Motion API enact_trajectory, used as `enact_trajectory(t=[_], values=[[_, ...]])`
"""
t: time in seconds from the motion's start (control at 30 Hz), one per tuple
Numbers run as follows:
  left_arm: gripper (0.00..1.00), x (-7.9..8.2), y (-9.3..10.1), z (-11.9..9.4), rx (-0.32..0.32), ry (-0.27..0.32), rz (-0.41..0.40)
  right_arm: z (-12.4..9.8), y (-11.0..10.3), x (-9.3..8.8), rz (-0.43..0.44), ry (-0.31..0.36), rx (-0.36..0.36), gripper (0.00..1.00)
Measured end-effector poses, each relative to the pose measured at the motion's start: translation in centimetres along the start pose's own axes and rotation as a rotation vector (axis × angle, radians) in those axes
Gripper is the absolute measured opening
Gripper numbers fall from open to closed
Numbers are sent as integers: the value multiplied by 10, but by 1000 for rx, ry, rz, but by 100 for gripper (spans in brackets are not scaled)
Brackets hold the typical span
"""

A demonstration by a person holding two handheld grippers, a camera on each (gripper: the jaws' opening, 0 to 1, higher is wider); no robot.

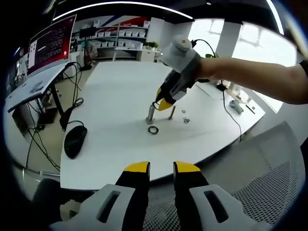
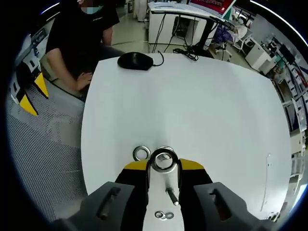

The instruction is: Place the washer onto the threaded stud by aligning its center hole with the stud, sliding it down to the base, and recovering from edge contact or off-axis alignment until the washer reaches the visible bottom stop.

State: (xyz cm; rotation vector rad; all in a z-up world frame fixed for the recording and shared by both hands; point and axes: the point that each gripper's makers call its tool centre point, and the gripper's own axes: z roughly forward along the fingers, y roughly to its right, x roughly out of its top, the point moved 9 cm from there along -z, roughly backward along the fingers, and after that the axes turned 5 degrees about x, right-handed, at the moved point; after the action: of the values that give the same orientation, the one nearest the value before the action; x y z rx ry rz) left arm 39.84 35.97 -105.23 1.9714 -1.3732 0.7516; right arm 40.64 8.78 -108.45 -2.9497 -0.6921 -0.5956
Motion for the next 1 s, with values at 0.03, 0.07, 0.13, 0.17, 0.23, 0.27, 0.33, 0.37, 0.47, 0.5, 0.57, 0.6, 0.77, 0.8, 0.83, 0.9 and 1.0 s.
enact_trajectory(t=[0.03,0.07,0.13,0.17,0.23,0.27,0.33,0.37,0.47,0.5,0.57,0.6,0.77,0.8,0.83,0.9,1.0], values=[[18,0,0,0,0,-3,1,0,0,0,-2,-1,0,24],[18,0,0,0,-5,0,5,1,0,1,-4,1,8,24],[18,0,0,0,-7,1,6,3,2,4,11,11,23,24],[18,0,0,0,-7,0,6,4,4,5,11,8,24,24],[18,0,0,0,-6,0,4,7,7,7,0,-2,17,24],[18,0,0,0,-5,0,3,7,8,7,-13,-13,10,24],[18,0,0,0,-5,1,4,7,8,6,-10,-25,17,24],[18,0,0,0,-5,1,4,10,8,7,7,-27,21,24],[18,0,0,0,-4,1,3,15,7,8,13,-42,37,24],[18,0,0,0,-4,1,3,15,6,8,8,-48,34,24],[18,0,0,0,-5,1,3,16,4,8,2,-63,36,24],[18,-1,0,0,-5,1,3,17,5,8,2,-67,39,24],[18,-1,0,0,-3,4,-2,28,8,7,7,-98,51,24],[18,-1,0,-1,-2,5,-5,29,8,7,8,-99,51,24],[18,-1,1,0,-5,4,2,34,9,6,12,-105,52,24],[19,-2,2,0,-18,-8,26,38,8,5,22,-110,58,24],[19,-1,2,0,-11,-2,13,44,8,2,25,-121,61,24]])
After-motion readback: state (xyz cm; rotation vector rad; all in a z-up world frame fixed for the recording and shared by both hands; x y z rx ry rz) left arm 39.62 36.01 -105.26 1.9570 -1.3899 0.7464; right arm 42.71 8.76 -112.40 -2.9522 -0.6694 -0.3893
